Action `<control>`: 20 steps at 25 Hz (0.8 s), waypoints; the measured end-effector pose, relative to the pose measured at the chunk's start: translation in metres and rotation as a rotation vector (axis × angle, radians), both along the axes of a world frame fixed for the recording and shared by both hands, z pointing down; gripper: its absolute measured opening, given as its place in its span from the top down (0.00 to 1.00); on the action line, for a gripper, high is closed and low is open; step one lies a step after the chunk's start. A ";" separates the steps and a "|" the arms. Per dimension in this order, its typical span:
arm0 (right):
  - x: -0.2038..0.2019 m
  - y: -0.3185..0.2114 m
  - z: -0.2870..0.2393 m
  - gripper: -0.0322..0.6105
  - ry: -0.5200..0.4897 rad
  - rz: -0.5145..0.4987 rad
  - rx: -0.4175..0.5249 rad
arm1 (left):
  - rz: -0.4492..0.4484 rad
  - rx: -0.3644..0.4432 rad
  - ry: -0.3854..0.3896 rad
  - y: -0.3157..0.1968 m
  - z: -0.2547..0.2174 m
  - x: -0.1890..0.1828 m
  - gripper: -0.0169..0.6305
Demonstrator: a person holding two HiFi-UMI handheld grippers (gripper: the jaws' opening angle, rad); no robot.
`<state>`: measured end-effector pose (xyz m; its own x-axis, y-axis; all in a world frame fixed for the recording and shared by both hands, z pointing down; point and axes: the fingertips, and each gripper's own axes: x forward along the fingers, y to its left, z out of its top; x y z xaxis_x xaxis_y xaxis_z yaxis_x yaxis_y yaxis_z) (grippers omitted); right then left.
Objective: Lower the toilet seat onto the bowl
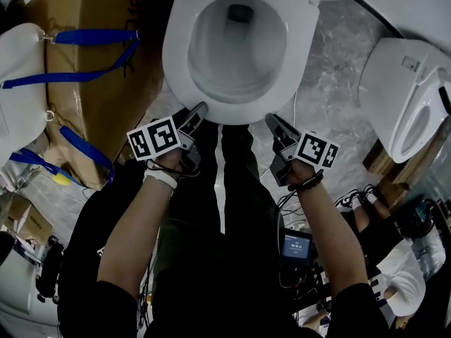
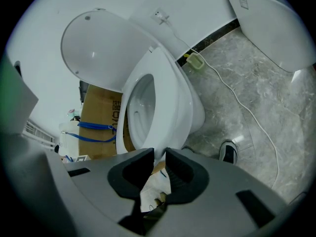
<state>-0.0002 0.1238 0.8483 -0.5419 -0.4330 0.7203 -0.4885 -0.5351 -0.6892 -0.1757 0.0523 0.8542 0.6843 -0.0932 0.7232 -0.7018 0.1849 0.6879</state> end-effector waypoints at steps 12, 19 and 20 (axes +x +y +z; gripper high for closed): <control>-0.001 0.002 0.039 0.81 0.078 -0.087 -0.049 | 0.048 -0.043 -0.053 0.001 0.041 -0.001 0.70; -0.001 0.004 0.047 0.81 0.101 -0.104 -0.046 | 0.080 -0.041 -0.063 0.002 0.049 -0.002 0.70; -0.001 0.004 0.047 0.81 0.107 -0.110 -0.052 | 0.081 -0.042 -0.067 0.002 0.050 -0.002 0.69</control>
